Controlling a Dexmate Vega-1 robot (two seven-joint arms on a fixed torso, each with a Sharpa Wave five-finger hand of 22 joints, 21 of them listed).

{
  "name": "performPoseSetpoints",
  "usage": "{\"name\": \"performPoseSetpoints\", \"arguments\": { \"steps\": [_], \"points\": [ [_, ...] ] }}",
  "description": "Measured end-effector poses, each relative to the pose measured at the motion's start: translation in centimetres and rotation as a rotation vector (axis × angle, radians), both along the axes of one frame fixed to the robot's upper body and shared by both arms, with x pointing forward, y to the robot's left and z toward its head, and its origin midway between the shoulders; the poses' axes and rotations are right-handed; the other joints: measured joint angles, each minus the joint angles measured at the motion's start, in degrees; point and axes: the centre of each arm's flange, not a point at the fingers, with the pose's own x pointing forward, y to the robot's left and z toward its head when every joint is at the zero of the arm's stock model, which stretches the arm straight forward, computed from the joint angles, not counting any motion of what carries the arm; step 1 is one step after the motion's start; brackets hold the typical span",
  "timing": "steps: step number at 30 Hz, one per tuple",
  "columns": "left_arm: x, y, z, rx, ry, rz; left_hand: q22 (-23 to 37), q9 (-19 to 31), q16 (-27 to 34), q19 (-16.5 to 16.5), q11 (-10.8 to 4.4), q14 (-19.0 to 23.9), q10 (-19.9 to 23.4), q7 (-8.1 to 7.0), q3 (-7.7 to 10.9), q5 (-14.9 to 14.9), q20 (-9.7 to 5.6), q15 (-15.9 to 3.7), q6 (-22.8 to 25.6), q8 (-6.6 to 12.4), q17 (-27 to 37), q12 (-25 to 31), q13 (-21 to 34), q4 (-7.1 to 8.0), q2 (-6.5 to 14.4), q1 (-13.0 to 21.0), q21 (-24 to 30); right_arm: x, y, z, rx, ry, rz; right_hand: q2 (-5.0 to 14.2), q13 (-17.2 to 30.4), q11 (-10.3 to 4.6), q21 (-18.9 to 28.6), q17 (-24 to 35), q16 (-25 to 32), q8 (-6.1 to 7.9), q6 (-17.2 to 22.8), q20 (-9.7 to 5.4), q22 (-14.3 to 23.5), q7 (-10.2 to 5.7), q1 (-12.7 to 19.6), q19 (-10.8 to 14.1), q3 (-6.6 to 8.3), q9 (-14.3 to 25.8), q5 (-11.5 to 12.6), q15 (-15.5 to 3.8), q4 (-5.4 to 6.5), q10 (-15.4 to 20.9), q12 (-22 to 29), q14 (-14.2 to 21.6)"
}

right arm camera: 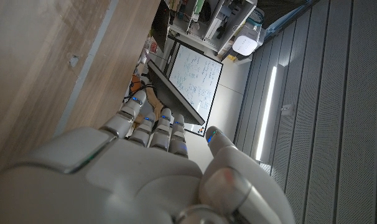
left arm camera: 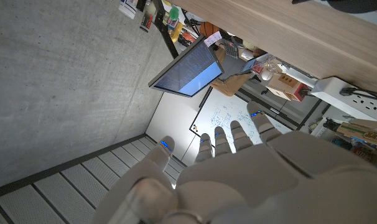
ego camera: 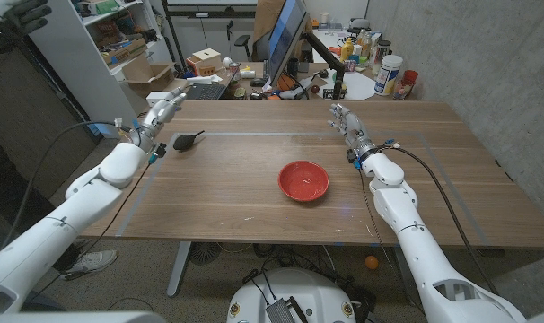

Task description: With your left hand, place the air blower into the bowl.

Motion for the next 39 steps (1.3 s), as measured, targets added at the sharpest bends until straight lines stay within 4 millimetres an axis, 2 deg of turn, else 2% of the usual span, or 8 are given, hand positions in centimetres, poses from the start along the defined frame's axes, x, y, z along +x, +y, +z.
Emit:
{"name": "performPoseSetpoints", "arguments": {
  "steps": [1, 6, 7, 10, 11, 14, 39],
  "points": [
    [-0.9, 0.3, 1.5, 0.044, -0.021, 0.017, -0.04, 0.0, 0.0, 0.1, 0.0, 0.0, 0.0, -0.11, 0.04, 0.0, -0.1, 0.0, -0.11, 0.0, 0.0, -0.2, 0.0, -0.17, 0.0, 0.0, 0.0, -0.1, 0.1, 0.0, -0.007, -0.004, 0.001, 0.0, 0.0, 0.0, 0.0, 0.0, 0.0, 0.0, 0.0, 0.0, 0.0, 0.0, 0.0, 0.0, 0.0, 0.0, 0.0, 0.0, 0.0, 0.0, 0.0, 0.0],
    [-0.6, 0.9, 1.3, 0.082, 0.011, 0.082, -0.06, 0.0, 0.0, 0.11, -0.3, 0.0, -0.3, -0.31, 0.04, 0.0, -0.12, 0.0, -0.31, 0.0, 0.0, -0.23, 0.0, -0.79, 0.0, 0.0, 0.0, -0.2, 0.3, -0.4, -0.006, 0.0, 0.005, 0.0, 0.0, 0.0, 0.0, 0.0, 0.0, 0.0, 0.0, 0.0, 0.0, 0.0, 0.0, 0.0, 0.24, 0.0, 0.0, 0.0, 0.24, 0.0, 0.0, 0.0],
    [-1.4, 0.8, 3.0, 0.122, -0.013, 0.092, -0.06, 0.0, 0.0, 0.31, -0.3, -0.01, -0.3, -0.42, 0.1, 0.0, -0.32, -0.07, -0.42, -0.06, 0.0, -0.23, 0.0, -0.86, 0.0, 0.0, 0.0, -0.2, 0.3, -0.4, -0.005, 0.0, 0.005, 0.0, 0.0, 0.0, 0.0, 0.0, 0.0, 0.0, 0.0, 0.0, 0.0, 0.0, 0.0, 0.0, 0.24, 0.0, 0.0, 0.0, 0.24, 0.0, 0.0, 0.0],
    [-1.2, 1.0, 2.8, 0.132, 0.0, 0.111, -0.06, 0.0, 0.0, 0.31, -0.53, 0.1, -0.53, -0.6, -0.02, 0.0, -0.32, -0.51, -0.6, -0.27, 0.0, -0.23, 0.0, -1.3, 0.28, 0.28, 0.0, -0.3, 0.3, -0.5, -0.01, -0.004, 0.005, 0.0, 0.0, 0.0, 0.0, 0.0, 0.0, 0.0, 0.0, 0.0, 0.0, 0.0, 0.0, 0.0, 0.24, 0.0, 0.0, 0.0, 0.24, 0.0, 0.0, 0.0],
    [-1.7, 1.1, 4.1, 0.162, -0.015, 0.125, -0.06, 0.0, 0.0, 0.31, -0.62, 0.1, -0.62, -0.6, -0.11, 0.0, -0.32, -0.51, -0.61, -0.27, 0.0, -0.27, 0.0, -1.53, 0.39, 0.39, 0.0, -0.4, 0.3, -0.6, -0.012, -0.008, 0.004, 0.0, -0.01, 0.0, 0.0, 0.0, 0.0, 0.0, 0.0, 0.0, 0.0, 0.0, 0.0, 0.0, 0.24, 0.0, 0.0, 0.0, 0.24, 0.0, 0.0, 0.0],
    [-1.9, 1.2, 5.0, 0.203, -0.012, 0.151, -0.06, 0.01, 0.0, 0.5, -0.64, 0.1, -0.64, -0.8, -0.26, 0.0, -0.51, -0.51, -0.87, -0.27, 0.01, -0.45, 0.0, -1.71, 0.27, 0.5, 0.0, -0.6, 0.2, -0.8, -0.011, -0.01, 0.002, 0.0, -0.01, 0.0, 0.0, 0.0, 0.0, 0.0, 0.0, 0.0, 0.0, 0.0, 0.0, 0.0, 0.24, 0.0, 0.0, 0.0, 0.24, 0.0, 0.0, 0.0],
    [-3.3, 1.6, 8.1, 0.392, 0.015, 0.329, -0.05, 0.01, -0.27, 0.04, -0.92, -0.46, -1.96, -0.7, -0.77, 0.0, -0.51, -0.64, -1.94, -0.27, 0.01, -0.68, -0.01, -3.47, -0.76, 1.52, -0.88, -1.3, -0.2, -1.8, 0.001, -0.015, -0.01, 0.0, -0.02, 0.0, -0.24, -0.01, 0.0, 0.0, 0.21, 0.0, -0.01, 0.21, 0.0, -0.01, 0.23, -0.01, 0.0, 0.0, 0.24, -0.01, 0.0, -0.01]
  ]
}}
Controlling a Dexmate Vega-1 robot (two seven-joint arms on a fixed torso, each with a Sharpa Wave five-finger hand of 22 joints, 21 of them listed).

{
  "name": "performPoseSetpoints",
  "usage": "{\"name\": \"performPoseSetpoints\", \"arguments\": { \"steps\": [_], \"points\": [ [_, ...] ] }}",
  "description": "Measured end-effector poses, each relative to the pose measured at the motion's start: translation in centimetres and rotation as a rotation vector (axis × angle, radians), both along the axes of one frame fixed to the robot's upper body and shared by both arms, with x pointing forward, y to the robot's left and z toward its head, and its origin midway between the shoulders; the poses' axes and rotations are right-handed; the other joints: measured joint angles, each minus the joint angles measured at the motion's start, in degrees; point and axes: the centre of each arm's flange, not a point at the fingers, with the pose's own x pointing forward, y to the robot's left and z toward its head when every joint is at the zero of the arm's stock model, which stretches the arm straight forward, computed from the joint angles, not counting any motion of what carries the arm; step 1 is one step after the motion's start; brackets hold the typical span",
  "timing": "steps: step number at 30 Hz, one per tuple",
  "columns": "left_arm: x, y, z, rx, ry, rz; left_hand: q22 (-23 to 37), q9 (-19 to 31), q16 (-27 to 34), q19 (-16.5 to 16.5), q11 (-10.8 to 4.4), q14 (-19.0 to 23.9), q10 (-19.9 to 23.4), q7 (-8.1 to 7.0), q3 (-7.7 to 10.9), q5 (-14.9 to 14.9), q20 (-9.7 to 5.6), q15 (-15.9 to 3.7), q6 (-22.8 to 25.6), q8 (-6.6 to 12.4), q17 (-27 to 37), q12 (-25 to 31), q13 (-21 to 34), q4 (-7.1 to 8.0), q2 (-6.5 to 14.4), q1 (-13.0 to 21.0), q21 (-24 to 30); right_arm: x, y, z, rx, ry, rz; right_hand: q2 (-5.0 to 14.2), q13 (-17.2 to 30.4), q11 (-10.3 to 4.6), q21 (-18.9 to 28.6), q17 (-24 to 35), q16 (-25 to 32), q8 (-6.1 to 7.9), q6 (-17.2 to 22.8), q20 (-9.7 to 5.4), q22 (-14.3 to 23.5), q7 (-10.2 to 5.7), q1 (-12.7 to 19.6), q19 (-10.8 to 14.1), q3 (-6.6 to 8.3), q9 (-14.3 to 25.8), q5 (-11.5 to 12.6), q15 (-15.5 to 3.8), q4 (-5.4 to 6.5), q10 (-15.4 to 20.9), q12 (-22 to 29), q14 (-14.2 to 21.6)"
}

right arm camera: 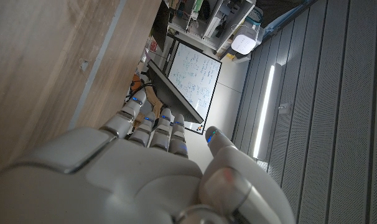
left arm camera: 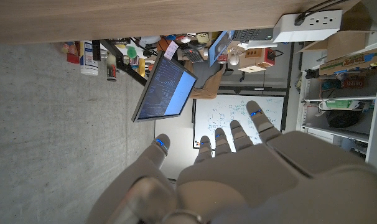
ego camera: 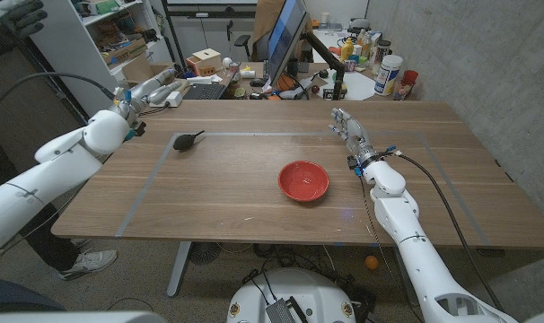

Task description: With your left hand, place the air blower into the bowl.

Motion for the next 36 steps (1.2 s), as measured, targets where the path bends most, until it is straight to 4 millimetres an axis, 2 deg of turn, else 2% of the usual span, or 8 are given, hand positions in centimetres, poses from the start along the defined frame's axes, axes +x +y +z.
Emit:
{"name": "performPoseSetpoints", "arguments": {
  "steps": [4, 8, 14, 19, 28, 36],
  "points": [
    [-0.3, -0.2, 0.2, 0.023, 0.0, 0.013, 0.0, 0.0, 0.0, -0.09, -0.2, -0.3, -0.21, 0.0, -0.16, 0.0, -0.09, -0.3, 0.0, 0.0, 0.0, 0.0, 0.0, -0.16, 0.0, 0.0, -0.22, 0.0, 0.0, 0.0, 0.0, -0.001, 0.0, 0.0, 0.0, 0.0, 0.0, 0.0, 0.0, 0.0, 0.0, 0.0, 0.0, 0.0, 0.0, 0.0, 0.0, 0.0, 0.0, 0.0, 0.0, 0.0, 0.0, 0.0],
    [-0.3, 0.5, 0.2, 0.048, 0.021, 0.075, 0.0, 0.08, 0.0, -0.09, -0.2, -0.3, -0.2, 0.0, -0.18, 0.0, -0.09, -0.3, 0.0, 0.0, 0.0, 0.0, 0.0, -0.17, -0.23, 0.23, -0.22, -0.1, 0.1, -0.2, -0.003, 0.001, 0.0, 0.0, 0.0, 0.0, 0.0, 0.0, 0.0, 0.0, 0.0, 0.0, 0.0, 0.0, 0.0, 0.0, 0.0, 0.0, 0.0, 0.0, 0.0, 0.0, 0.0, 0.0],
    [-0.1, 0.7, 0.3, 0.075, 0.056, 0.128, 0.01, 0.14, 0.0, -0.81, -0.2, -0.7, -0.2, 0.0, -0.63, 0.0, 0.02, -0.08, 0.01, 0.0, 0.0, 0.0, 0.0, -1.58, -1.16, 0.8, -0.88, -0.2, 0.1, -0.4, -0.006, 0.001, -0.002, 0.0, 0.0, 0.0, 0.01, 0.0, 0.0, 0.0, 0.0, 0.0, 0.0, 0.0, 0.0, 0.0, 0.0, 0.0, 0.0, 0.0, 0.0, 0.0, 0.0, 0.0],
    [0.1, 0.6, 0.7, 0.09, 0.069, 0.151, 0.01, 0.14, 0.0, -0.81, -0.2, -0.7, -0.2, 0.0, -0.31, 0.0, 0.02, -0.08, 0.01, 0.0, 0.0, 0.0, 0.0, -1.9, -1.37, 1.03, -0.88, -0.3, 0.1, -0.4, -0.014, -0.002, -0.007, 0.0, -0.01, 0.0, 0.01, 0.0, 0.0, 0.0, 0.0, 0.0, 0.0, 0.0, 0.0, 0.0, 0.0, 0.0, 0.0, 0.0, 0.0, 0.0, 0.0, 0.0],
    [1.0, 0.1, 1.1, 0.109, 0.101, 0.183, 0.01, 0.14, 0.0, -0.8, -0.18, -0.99, -0.82, 0.0, -0.63, 0.0, 0.02, -0.37, 0.01, 0.0, 0.01, 0.0, 0.0, -2.7, -1.05, 1.35, -1.26, -0.3, 0.4, -0.4, -0.051, -0.008, -0.019, 0.0, -0.01, 0.0, -0.22, 0.0, 0.0, 0.0, 0.0, -0.03, 0.0, 0.0, 0.0, -0.03, 0.0, 0.0, 0.0, 0.0, 0.0, 0.0, 0.0, 0.0],
    [2.7, -0.2, 0.8, 0.118, 0.193, 0.208, 0.01, 0.13, 0.01, -0.57, -0.18, -0.98, -0.81, 0.3, -1.42, -0.29, 0.25, -0.37, -1.14, 0.0, 0.01, 0.0, 0.0, -3.49, -2.35, 1.57, -1.48, -0.3, 1.6, 1.0, -0.134, -0.038, -0.029, 0.0, -0.01, -0.32, -0.21, -0.06, 0.0, 0.0, 0.52, -0.22, 0.0, -0.12, 0.0, -0.22, 0.0, 0.0, 0.0, 0.0, 0.0, 0.32, 0.0, 0.0]
  ]
}}
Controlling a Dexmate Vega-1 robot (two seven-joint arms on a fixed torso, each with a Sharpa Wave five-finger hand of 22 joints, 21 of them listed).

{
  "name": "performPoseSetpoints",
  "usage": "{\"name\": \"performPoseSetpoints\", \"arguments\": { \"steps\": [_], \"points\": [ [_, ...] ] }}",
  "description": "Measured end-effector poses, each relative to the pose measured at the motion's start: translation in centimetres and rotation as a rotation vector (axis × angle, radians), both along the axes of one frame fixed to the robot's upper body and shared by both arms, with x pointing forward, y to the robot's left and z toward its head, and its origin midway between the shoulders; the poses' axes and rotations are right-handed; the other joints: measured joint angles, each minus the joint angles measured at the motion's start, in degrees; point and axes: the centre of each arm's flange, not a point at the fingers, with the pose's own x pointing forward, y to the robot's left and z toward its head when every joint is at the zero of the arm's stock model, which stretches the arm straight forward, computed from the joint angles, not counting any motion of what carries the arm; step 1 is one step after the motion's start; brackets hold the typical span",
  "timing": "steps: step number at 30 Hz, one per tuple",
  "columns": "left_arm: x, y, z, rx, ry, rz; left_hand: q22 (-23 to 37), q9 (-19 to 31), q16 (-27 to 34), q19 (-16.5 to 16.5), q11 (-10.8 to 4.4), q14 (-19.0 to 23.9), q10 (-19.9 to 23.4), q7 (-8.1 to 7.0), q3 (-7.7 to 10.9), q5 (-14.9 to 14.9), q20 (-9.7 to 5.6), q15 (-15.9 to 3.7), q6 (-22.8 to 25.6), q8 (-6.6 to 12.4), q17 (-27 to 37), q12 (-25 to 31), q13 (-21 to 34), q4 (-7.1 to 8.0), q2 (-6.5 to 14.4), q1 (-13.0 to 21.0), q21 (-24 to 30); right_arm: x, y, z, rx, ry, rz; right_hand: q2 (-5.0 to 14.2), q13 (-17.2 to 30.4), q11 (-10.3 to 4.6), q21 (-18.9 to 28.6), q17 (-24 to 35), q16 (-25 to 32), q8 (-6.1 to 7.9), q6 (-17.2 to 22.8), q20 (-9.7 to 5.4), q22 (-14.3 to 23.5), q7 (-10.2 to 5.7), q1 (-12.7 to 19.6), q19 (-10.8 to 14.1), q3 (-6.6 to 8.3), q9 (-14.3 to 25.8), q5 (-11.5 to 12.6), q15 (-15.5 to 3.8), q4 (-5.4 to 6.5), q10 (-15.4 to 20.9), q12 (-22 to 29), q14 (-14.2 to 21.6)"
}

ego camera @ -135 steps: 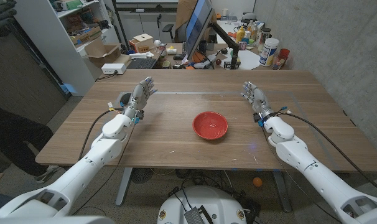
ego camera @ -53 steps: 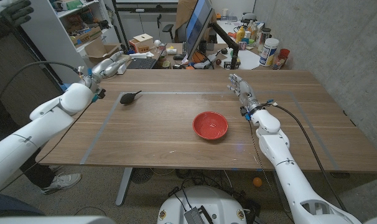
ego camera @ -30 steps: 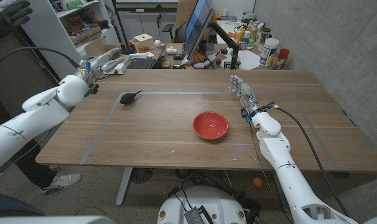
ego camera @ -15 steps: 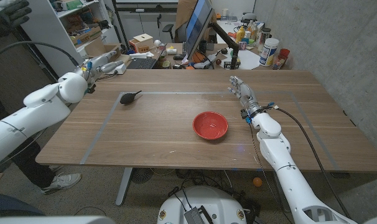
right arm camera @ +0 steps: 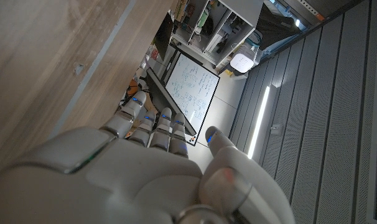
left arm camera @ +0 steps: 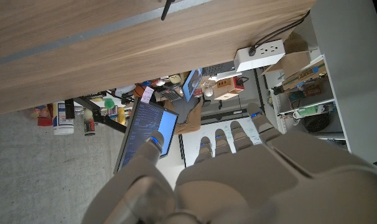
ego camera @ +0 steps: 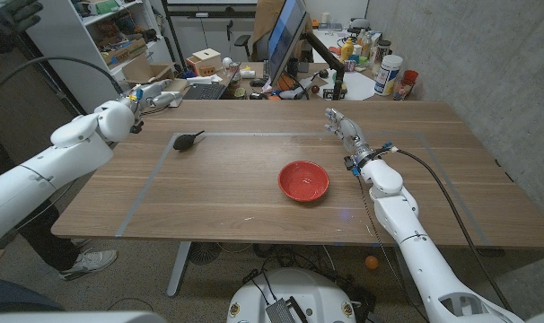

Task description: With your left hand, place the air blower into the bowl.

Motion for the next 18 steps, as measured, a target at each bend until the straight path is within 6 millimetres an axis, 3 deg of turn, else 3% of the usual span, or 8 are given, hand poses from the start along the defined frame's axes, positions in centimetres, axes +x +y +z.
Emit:
{"name": "performPoseSetpoints", "arguments": {
  "steps": [18],
  "points": [
    [3.2, 0.1, -0.8, -0.034, 0.124, 0.048, 0.0, -0.01, 0.01, 0.3, 0.21, 0.0, -0.21, -0.3, -0.24, 0.0, 0.29, 0.0, -0.91, 0.0, 0.0, 0.0, 0.29, -0.71, -0.9, 0.14, -0.21, 0.4, 1.3, 1.0, -0.078, -0.027, 0.015, 0.0, 0.0, 0.0, 0.0, 0.08, 0.0, 0.0, -0.01, 0.0, 0.0, 0.01, 0.0, 0.01, 0.0, 0.0, 0.0, 0.0, 0.0, 0.0, 0.0, 0.0]
  ]
}}
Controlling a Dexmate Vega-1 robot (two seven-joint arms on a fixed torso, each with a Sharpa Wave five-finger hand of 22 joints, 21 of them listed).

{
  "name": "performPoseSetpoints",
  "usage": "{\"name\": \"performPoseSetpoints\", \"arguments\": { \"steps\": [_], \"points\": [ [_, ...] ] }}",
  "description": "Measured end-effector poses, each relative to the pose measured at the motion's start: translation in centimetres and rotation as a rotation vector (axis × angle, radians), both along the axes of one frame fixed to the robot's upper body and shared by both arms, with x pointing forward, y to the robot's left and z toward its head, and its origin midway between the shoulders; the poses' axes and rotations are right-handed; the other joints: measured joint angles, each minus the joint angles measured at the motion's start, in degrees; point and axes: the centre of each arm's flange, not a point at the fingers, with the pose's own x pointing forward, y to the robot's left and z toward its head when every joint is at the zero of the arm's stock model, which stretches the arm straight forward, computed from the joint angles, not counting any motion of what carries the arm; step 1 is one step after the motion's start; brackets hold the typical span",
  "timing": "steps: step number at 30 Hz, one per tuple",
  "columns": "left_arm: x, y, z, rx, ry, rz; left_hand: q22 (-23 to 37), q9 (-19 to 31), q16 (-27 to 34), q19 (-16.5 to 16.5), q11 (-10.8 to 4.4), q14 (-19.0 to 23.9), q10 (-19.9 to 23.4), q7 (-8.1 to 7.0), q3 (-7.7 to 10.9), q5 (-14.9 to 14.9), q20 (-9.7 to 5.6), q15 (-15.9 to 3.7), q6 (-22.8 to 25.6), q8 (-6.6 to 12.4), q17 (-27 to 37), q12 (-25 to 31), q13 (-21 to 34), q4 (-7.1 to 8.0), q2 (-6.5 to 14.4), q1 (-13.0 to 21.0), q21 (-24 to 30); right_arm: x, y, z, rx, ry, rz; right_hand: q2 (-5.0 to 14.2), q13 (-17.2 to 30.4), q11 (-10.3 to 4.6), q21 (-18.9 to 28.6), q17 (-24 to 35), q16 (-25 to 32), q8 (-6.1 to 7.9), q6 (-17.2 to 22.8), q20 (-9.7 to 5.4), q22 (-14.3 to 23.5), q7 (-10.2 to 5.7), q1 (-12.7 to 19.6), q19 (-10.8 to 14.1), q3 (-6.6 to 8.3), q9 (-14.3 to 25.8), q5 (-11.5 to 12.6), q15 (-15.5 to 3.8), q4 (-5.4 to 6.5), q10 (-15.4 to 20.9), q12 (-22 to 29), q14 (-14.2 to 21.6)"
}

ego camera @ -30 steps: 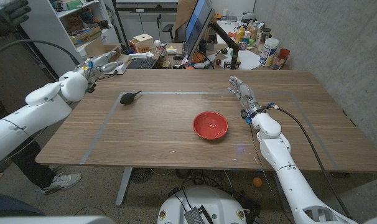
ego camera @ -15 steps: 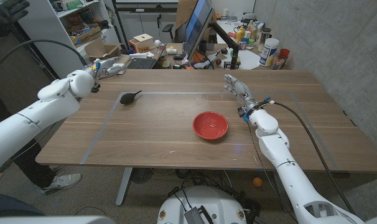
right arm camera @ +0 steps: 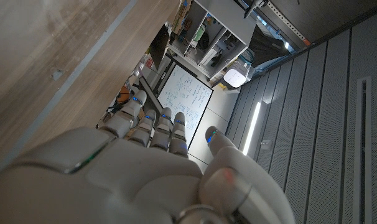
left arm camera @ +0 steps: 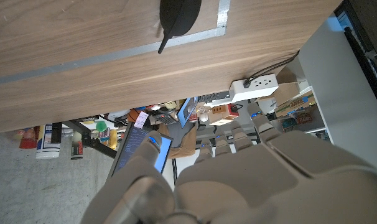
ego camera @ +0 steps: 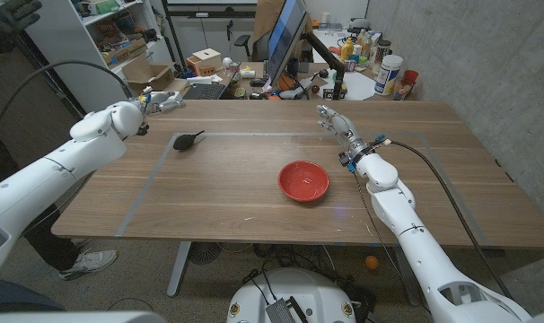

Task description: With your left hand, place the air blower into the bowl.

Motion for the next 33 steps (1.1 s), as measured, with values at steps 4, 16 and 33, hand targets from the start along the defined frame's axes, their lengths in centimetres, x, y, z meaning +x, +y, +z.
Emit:
{"name": "performPoseSetpoints", "arguments": {
  "steps": [4, 16, 33],
  "points": [
    [0.9, 0.0, -0.3, -0.008, 0.03, 0.011, 0.06, 0.0, 0.0, 0.0, 0.2, 0.0, -0.2, 0.0, -0.23, 0.0, 0.0, 0.0, 0.0, 0.0, 0.0, 0.0, 0.0, -0.23, 0.0, 0.0, 0.0, 0.0, 0.2, 0.2, -0.013, -0.005, 0.005, 0.0, 0.0, 0.0, 0.0, 0.0, 0.0, 0.0, 0.0, 0.0, 0.0, 0.0, 0.0, 0.0, 0.0, 0.0, 0.0, 0.0, 0.0, 0.0, 0.0, 0.0],
    [3.4, -0.7, -1.0, 0.002, 0.111, 0.034, 0.14, 0.0, 0.26, 0.42, 0.19, 0.22, 0.85, 0.38, -0.47, 0.0, 0.42, -0.21, 0.66, 0.27, 0.14, 0.68, -0.01, -0.46, -0.22, -0.23, -0.22, 0.1, 1.2, 0.2, -0.064, -0.017, 0.034, -0.24, 0.0, 0.0, -0.23, -0.01, 0.0, 0.0, 0.0, -0.31, 0.0, 0.0, -0.24, -0.31, 0.0, 0.0, 0.0, 0.0, 0.0, 0.0, 0.0, 0.0],
    [6.5, -3.0, -2.0, 0.067, 0.247, 0.041, 0.13, -0.01, 0.26, 0.42, 0.28, 0.52, 1.38, 0.3, -1.11, 0.0, 0.41, 0.09, 0.74, 0.27, 0.14, 0.68, -0.01, -1.1, -0.85, -0.05, -0.45, -0.3, 2.7, 0.8, -0.13, -0.058, 0.087, -0.46, 0.0, 0.0, -0.22, -0.02, 0.0, 0.0, -0.01, -0.31, 0.0, 0.0, -0.46, -0.31, 0.0, 0.0, 0.0, 0.0, 0.0, 0.0, 0.0, 0.0]
  ]
}}
